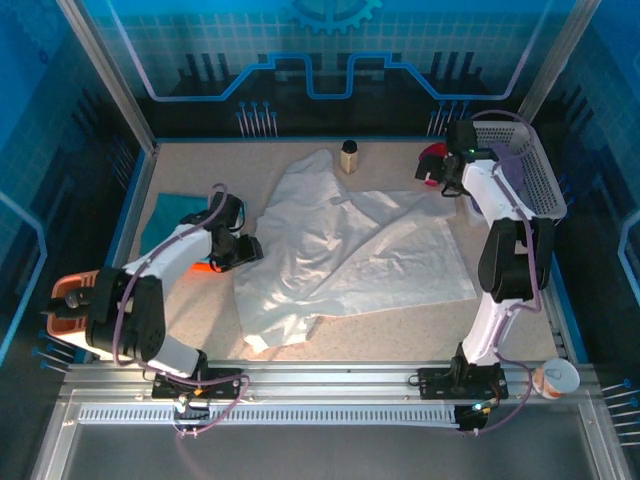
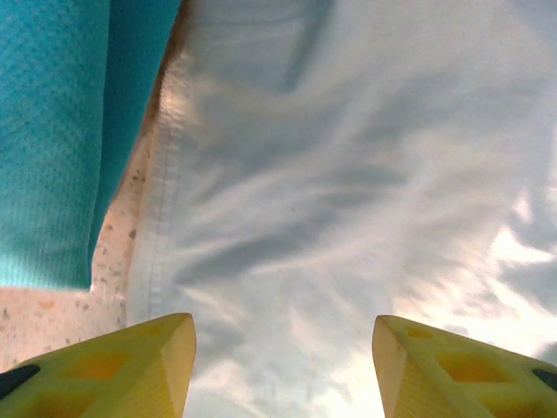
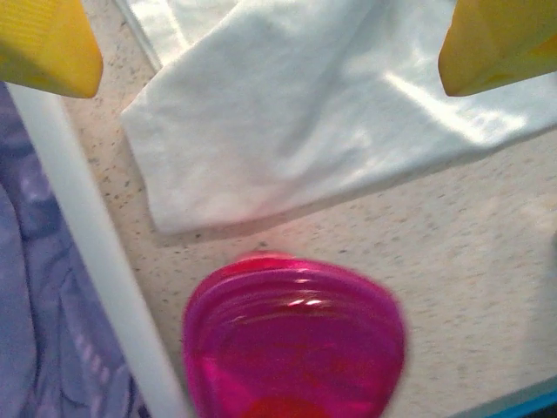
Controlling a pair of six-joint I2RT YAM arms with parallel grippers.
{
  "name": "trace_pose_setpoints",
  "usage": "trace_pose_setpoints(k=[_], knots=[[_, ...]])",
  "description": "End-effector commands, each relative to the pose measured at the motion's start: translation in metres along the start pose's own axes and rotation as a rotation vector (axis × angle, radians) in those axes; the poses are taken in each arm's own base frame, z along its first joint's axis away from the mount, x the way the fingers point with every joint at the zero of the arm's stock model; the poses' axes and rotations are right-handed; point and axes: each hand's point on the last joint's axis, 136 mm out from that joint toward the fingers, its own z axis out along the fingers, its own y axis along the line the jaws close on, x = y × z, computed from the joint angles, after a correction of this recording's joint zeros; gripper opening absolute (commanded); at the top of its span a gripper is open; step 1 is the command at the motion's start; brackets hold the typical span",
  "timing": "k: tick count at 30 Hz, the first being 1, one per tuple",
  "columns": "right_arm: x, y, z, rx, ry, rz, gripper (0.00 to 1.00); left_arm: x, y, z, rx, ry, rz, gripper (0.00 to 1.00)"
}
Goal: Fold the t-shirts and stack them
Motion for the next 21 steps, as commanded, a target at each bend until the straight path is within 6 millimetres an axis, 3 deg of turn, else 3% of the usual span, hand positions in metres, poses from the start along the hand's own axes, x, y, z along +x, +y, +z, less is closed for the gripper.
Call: trace_pose_setpoints(k=[1, 7, 13, 17, 21], knots=[[0.000, 0.023, -0.046, -0.095, -0.079, -0.053, 1.00, 0.033, -0.001, -0.012, 0.030, 0.078, -0.022, 0.58], [0.050, 0.017, -0.086, -0.166, -0.066, -0.015, 1.00, 0.068, -0.011, -0.027, 0.088, 0.101, -0.034, 0.60], [0.130, -0.013, -0.107, -0.149, 0.049, 0.036, 0.96, 0.121, -0.011, -0.027, 0.046, 0.186, -0.030, 0.59], [0.188, -0.046, -0.113, -0.073, 0.112, 0.081, 0.93, 0.153, 0.008, -0.033, -0.022, 0.235, -0.078, 0.58], [0.227, -0.072, -0.119, -0.023, 0.133, 0.161, 0.90, 0.184, 0.033, -0.040, -0.070, 0.274, -0.126, 0.57]])
